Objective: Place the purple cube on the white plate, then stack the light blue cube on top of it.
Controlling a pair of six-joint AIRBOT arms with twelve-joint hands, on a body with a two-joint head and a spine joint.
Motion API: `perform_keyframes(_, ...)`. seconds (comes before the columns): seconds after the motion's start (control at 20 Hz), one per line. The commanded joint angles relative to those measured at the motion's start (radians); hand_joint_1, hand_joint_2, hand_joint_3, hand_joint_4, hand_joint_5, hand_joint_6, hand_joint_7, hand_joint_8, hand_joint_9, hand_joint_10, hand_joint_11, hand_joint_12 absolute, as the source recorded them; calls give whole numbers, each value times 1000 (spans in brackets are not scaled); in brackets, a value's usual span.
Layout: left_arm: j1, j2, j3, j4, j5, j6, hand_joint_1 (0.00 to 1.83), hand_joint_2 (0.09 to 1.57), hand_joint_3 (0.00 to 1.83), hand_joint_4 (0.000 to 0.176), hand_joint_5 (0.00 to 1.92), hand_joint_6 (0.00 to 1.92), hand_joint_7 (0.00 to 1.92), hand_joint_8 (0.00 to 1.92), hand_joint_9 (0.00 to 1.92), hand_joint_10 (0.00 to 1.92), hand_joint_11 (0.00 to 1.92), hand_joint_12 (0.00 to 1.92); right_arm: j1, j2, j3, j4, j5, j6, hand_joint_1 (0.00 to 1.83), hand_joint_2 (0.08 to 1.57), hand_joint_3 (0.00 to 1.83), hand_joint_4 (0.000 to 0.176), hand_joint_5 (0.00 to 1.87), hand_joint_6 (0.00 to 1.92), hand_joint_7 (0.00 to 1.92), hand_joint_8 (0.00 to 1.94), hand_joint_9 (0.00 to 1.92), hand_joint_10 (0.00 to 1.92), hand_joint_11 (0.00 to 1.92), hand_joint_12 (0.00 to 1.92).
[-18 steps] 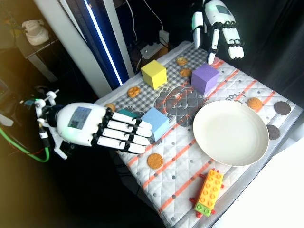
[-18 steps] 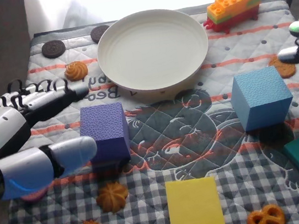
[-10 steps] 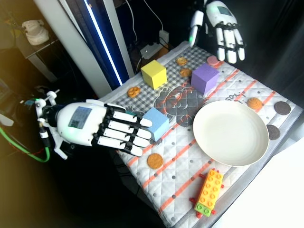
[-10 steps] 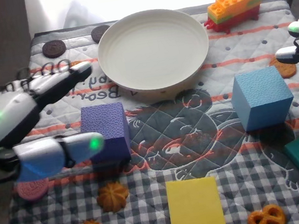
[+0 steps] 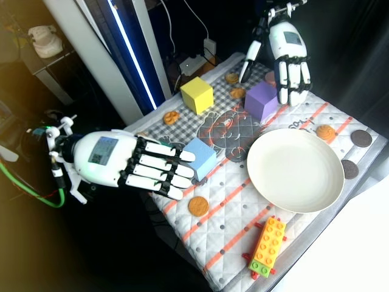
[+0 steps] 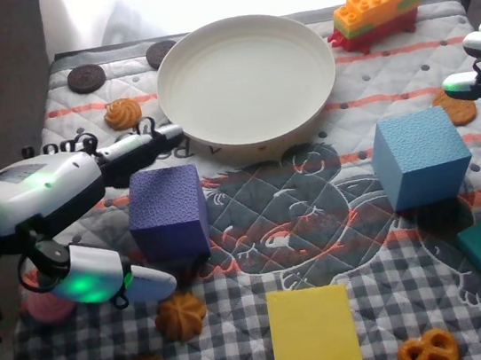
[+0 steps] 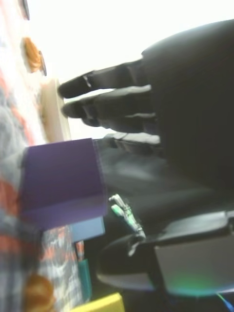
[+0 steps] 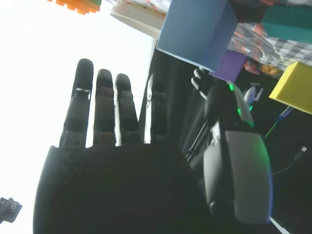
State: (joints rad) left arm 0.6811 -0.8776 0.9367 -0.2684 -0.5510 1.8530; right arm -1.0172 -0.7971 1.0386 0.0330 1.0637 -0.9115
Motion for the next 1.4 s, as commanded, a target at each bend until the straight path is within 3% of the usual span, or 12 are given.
perform_keyframes(0.0,-17,1,7,8,-99,-5,871,855,3,176,143,10,382,17,531,44,0,1054,6,3,0,21,116,5,441,1230,0,146,256,3,95,4,84,1,0,475)
perform_keyframes(0.15,-28,-18,25,0,-87,-6,886,932,4,173,355,15,585,32,575,54,0,1362,6,3,0,21,117,5,445,1224,0,154,273,0,106,0,126,1,0,650)
perform_keyframes(0.2,-35,-28,34,-8,-85,-6,884,964,7,145,444,19,643,39,596,68,0,1404,5,3,0,21,117,5,451,1225,0,153,276,0,109,0,124,1,0,640)
perform_keyframes(0.3,-46,-42,44,-17,-86,-6,965,1042,1,9,796,28,806,162,472,743,63,1561,4,3,0,21,117,5,522,1236,2,138,292,3,115,2,97,1,0,531)
perform_keyframes(0.35,-51,-50,47,-20,-94,-6,1034,1128,0,55,918,819,812,324,377,1112,86,1653,4,2,1,21,117,5,499,1238,1,142,293,1,115,1,105,3,0,554)
perform_keyframes(0.4,-52,-53,46,-20,-107,-8,1039,1165,0,16,867,1108,706,817,501,1213,263,1634,4,1,1,21,117,5,455,1244,1,153,286,0,121,1,114,3,0,587)
perform_keyframes(0.45,-53,-55,45,-20,-123,-12,1129,1208,0,25,795,1232,765,1277,621,1365,457,1645,4,0,1,21,117,5,462,1249,1,143,291,2,125,1,115,2,0,581)
perform_keyframes(0.5,-55,-56,44,-20,-138,-14,1155,1220,1,0,737,1285,813,1373,683,1539,561,1746,4,0,1,21,117,5,473,1247,0,137,292,1,125,1,110,2,0,553)
perform_keyframes(0.6,-75,-53,41,-5,-181,-19,1069,1185,0,0,831,1231,695,1478,714,1752,734,1904,3,0,3,21,117,5,464,1241,0,136,303,3,129,0,110,2,0,531)
perform_keyframes(0.8,-177,-69,82,19,-197,-19,1219,1145,2,0,852,1093,974,1166,859,1317,743,1440,3,-3,7,21,117,5,490,1241,0,126,306,0,142,1,125,1,0,599)
perform_keyframes(1.0,-343,-208,282,-24,-18,-19,1238,1124,0,0,864,1058,1051,1038,968,1109,886,1405,6,-18,16,20,117,6,501,1244,0,123,308,1,145,1,147,9,1,595)
perform_keyframes(1.35,-434,-443,592,-133,201,-20,1229,1150,0,0,892,970,935,1266,941,1163,884,1405,18,-42,37,11,117,27,506,1268,2,116,317,3,122,3,93,2,0,466)
